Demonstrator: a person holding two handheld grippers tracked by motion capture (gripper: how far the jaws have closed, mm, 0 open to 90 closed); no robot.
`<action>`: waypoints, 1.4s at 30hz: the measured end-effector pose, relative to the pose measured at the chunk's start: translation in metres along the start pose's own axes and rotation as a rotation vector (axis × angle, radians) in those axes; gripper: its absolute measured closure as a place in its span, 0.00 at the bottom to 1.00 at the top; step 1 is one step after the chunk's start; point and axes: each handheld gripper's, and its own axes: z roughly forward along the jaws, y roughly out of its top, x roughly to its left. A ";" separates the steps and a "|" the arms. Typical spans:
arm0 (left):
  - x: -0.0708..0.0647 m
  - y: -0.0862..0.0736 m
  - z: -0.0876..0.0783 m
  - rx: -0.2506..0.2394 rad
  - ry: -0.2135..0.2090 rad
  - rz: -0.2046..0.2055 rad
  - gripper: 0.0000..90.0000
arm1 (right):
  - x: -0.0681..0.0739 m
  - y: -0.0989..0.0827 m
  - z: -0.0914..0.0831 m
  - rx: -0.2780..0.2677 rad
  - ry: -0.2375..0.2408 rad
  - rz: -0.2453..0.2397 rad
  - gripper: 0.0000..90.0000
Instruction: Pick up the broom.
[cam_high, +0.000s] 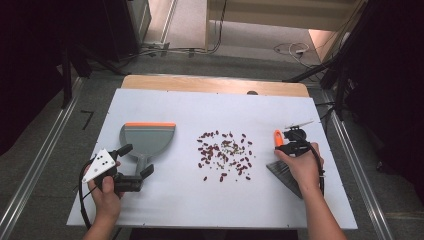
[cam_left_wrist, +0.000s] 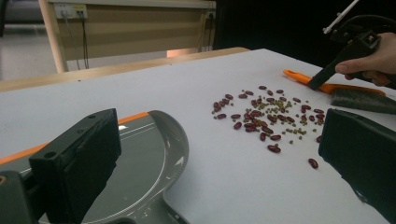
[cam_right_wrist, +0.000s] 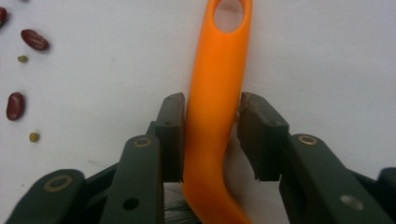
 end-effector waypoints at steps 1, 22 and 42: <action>-0.001 0.001 0.000 0.005 -0.006 0.005 0.00 | 0.000 0.000 0.000 0.000 0.000 0.000 0.69; -0.014 0.007 0.006 0.013 -0.025 0.030 0.00 | -0.018 -0.034 -0.021 -0.333 0.107 0.058 0.75; -0.040 0.038 0.020 -0.015 -0.063 0.082 0.00 | -0.024 -0.073 -0.076 -0.826 0.256 0.079 0.75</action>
